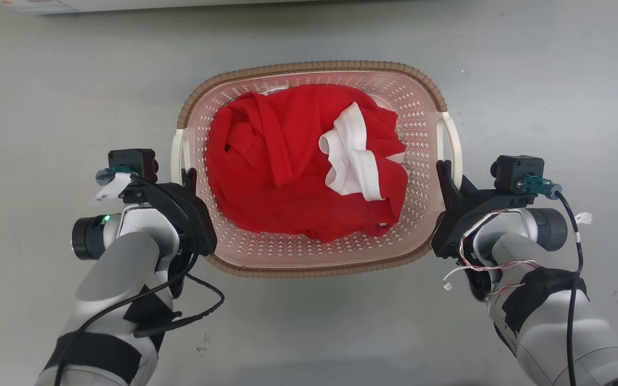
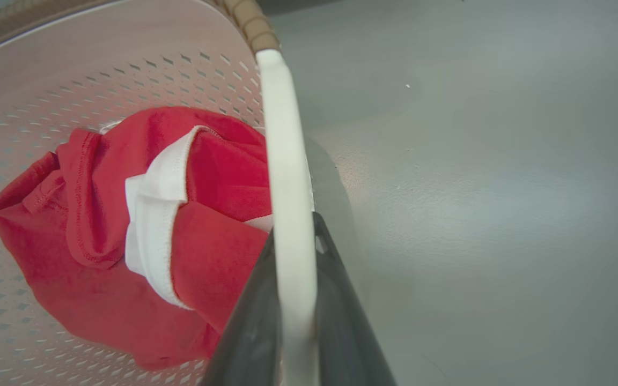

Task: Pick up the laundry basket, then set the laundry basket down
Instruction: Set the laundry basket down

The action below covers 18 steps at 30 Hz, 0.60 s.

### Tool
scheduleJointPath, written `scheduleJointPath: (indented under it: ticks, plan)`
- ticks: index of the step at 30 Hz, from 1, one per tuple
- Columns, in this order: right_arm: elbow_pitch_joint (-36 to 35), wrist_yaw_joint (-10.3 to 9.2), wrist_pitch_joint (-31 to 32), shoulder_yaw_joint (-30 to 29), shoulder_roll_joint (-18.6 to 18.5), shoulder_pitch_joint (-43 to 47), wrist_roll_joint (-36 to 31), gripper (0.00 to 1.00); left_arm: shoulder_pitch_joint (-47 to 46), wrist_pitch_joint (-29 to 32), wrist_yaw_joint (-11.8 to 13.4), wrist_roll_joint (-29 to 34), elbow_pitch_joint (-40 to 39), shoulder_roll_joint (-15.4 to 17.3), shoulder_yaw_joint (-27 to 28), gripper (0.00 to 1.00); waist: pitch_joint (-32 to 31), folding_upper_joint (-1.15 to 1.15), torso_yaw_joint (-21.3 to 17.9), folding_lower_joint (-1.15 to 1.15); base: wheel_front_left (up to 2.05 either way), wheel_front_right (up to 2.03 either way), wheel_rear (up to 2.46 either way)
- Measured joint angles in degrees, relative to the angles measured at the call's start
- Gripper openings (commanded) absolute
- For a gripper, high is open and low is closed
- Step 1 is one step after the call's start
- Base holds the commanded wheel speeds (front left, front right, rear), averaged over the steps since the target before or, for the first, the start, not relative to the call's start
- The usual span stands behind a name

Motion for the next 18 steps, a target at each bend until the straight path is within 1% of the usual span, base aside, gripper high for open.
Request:
scheduleJointPath:
  ticks: [12,18]
  plan:
    - [0.5,0.08,-0.3,0.0,0.0,0.0,0.0,0.00,-0.5,-0.4,-1.0,0.0,0.7,-0.1,0.0,0.00,0.5,0.00,0.4,0.00,0.00,0.00,0.00]
    - [0.7,0.23,-0.4,0.0,0.0,0.0,0.0,0.00,-0.6,-0.6,-1.0,0.0,1.0,-0.2,-0.1,0.00,0.4,0.00,0.5,0.00,0.00,0.00,0.00]
